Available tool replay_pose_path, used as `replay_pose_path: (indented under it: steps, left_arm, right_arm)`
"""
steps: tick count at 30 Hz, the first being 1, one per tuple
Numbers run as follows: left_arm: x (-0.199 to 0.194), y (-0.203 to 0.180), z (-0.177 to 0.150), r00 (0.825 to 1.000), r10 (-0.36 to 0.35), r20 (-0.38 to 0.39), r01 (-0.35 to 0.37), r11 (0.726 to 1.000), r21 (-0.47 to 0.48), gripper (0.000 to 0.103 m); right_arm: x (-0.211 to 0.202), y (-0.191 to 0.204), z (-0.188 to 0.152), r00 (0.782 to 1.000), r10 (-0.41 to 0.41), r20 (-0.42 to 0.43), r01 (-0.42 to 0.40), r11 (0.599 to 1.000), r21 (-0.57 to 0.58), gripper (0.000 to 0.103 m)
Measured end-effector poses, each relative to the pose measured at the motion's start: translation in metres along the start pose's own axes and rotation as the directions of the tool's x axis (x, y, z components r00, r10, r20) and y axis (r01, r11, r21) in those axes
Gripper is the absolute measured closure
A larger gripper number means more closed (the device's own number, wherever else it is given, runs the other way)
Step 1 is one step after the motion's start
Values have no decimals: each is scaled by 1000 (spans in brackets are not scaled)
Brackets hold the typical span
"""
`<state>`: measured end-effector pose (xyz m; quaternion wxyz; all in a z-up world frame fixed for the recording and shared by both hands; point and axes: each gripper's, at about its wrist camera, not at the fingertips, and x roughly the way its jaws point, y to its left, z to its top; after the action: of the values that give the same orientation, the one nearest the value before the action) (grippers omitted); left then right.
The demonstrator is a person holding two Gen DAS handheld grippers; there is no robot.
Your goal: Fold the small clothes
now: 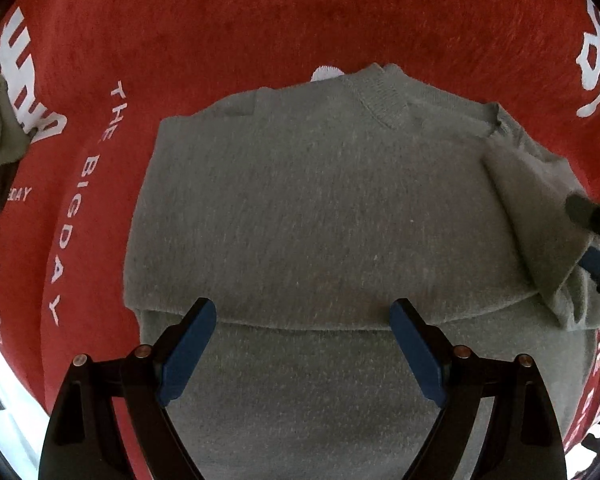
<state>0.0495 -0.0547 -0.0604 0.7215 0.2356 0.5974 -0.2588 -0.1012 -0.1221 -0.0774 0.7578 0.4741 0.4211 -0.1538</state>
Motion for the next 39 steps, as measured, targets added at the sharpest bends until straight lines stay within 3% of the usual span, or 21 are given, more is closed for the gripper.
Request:
replay_pose_path:
  steps: [3, 5, 6, 7, 9, 11, 13, 14, 16, 20, 21, 22, 24, 26, 28, 30, 33, 34, 36, 39]
  left_arm:
    - [1, 7, 2, 1000, -15, 6, 15, 1000, -11, 13]
    - [-2, 13, 2, 1000, -18, 17, 18, 1000, -15, 13]
    - [-4, 15, 2, 1000, -19, 22, 20, 1000, -18, 13]
    - [-7, 19, 2, 999, -20, 29, 20, 1000, -22, 13]
    - [-11, 30, 1, 999, -24, 40, 26, 999, -37, 13]
    - [-12, 42, 0, 999, -29, 43, 31, 997, -64, 13]
    - [-11, 63, -1, 999, -29, 35, 33, 993, -116, 13]
    - [-10, 70, -2, 999, -24, 33, 28, 991, -130, 13]
    - [-8, 91, -3, 1000, 5, 30, 0, 986, -166, 13]
    - [-8, 125, -3, 999, 34, 24, -28, 974, -223, 13]
    - [-9, 129, -3, 999, 39, 23, -33, 972, -231, 13]
    - [-10, 134, -3, 999, 45, 24, -38, 971, -237, 13]
    - [-17, 135, -1, 998, 50, 35, -40, 971, -236, 13]
    - [-22, 128, 3, 999, 24, 48, -13, 977, -211, 13]
    - [-24, 116, 8, 998, -12, 54, 21, 985, -174, 13]
    - [-27, 89, 13, 996, -50, 72, 57, 992, -109, 13]
    - [-20, 58, 22, 993, -93, 74, 97, 994, -51, 13]
    - [-18, 51, 24, 992, -103, 70, 107, 993, -46, 13]
    - [-7, 35, 32, 990, -127, 55, 129, 991, -40, 13]
    - [13, 17, 38, 995, -96, 17, 96, 995, -24, 13]
  right_arm:
    - [-9, -36, 10, 996, 40, 77, -57, 969, 242, 42]
    - [-9, -53, 11, 990, 73, 122, -114, 920, 374, 66]
    - [-8, -62, 11, 987, 78, 138, -130, 895, 427, 88]
    - [-8, -61, 12, 986, 74, 149, -132, 895, 427, 91]
    - [-13, -35, 20, 986, 46, 159, -92, 950, 297, 92]
    - [-10, 14, 20, 992, 16, 124, -22, 999, 43, 92]
    - [-1, 52, 13, 996, -21, 86, 35, 986, -164, 92]
    - [10, 79, 3, 997, -56, 61, 72, 949, -306, 92]
    - [31, 110, -13, 993, -113, 34, 116, 880, -462, 92]
    - [84, 148, -47, 969, -246, -13, 173, 714, -678, 90]
    - [92, 150, -55, 959, -282, -15, 187, 675, -713, 83]
    - [101, 155, -66, 945, -326, -12, 204, 619, -758, 68]
    - [101, 160, -87, 937, -351, 2, 203, 538, -818, 50]
    - [92, 162, -100, 941, -338, 5, 189, 514, -837, 50]
    - [73, 148, -101, 942, -335, -17, 191, 575, -796, 50]
    - [42, 111, -89, 946, -319, -57, 200, 713, -672, 50]
    - [-5, 37, -65, 968, -238, -84, 202, 930, -307, 50]
    - [-19, 12, -61, 976, -205, -77, 189, 966, -178, 50]
    - [-46, -41, -61, 990, -136, -33, 138, 985, 99, 50]
    - [-70, -99, -68, 996, -75, 47, 52, 928, 370, 50]
